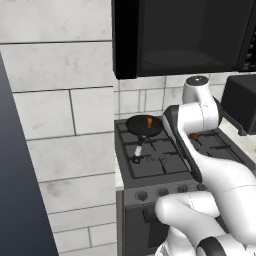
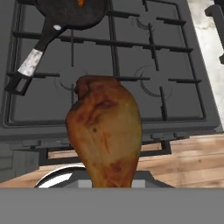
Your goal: Take the chicken drumsticks from the pan and place one on each plate on the dining counter.
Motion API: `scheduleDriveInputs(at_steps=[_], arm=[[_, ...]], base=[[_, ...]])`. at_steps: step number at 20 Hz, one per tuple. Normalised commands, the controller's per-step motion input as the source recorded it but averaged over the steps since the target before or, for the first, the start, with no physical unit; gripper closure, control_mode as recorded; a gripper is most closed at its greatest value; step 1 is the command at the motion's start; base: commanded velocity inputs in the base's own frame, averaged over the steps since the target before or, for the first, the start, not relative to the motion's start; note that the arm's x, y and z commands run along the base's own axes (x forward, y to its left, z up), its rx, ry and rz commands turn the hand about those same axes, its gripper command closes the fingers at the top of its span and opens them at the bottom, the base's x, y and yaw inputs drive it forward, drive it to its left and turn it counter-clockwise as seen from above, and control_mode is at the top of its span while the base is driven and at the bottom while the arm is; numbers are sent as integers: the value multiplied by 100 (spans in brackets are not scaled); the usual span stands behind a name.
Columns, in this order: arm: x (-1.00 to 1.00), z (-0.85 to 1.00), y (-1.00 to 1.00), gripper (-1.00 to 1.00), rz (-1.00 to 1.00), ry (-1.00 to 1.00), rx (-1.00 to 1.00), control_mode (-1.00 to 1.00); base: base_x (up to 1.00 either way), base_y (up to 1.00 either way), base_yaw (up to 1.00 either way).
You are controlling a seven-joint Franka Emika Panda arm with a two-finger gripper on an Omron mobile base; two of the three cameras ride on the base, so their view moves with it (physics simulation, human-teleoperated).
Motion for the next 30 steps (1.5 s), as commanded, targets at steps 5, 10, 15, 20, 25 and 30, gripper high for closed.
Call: scheduleDriveInputs(at_steps=[5, 10, 15, 20, 25, 30], arm=[[0, 0, 0, 100, 0, 0, 0, -100], [0, 0, 0, 100, 0, 0, 0, -100], [-8, -1, 0, 100, 0, 0, 0, 100], [0, 0, 0, 100, 0, 0, 0, 100], [0, 0, 0, 100, 0, 0, 0, 100], [0, 0, 0, 100, 0, 0, 0, 100]], base=[[0, 0, 0], [0, 0, 0], [-16, -2, 0], [-46, -14, -16], [-21, -6, -64], [-3, 0, -88]])
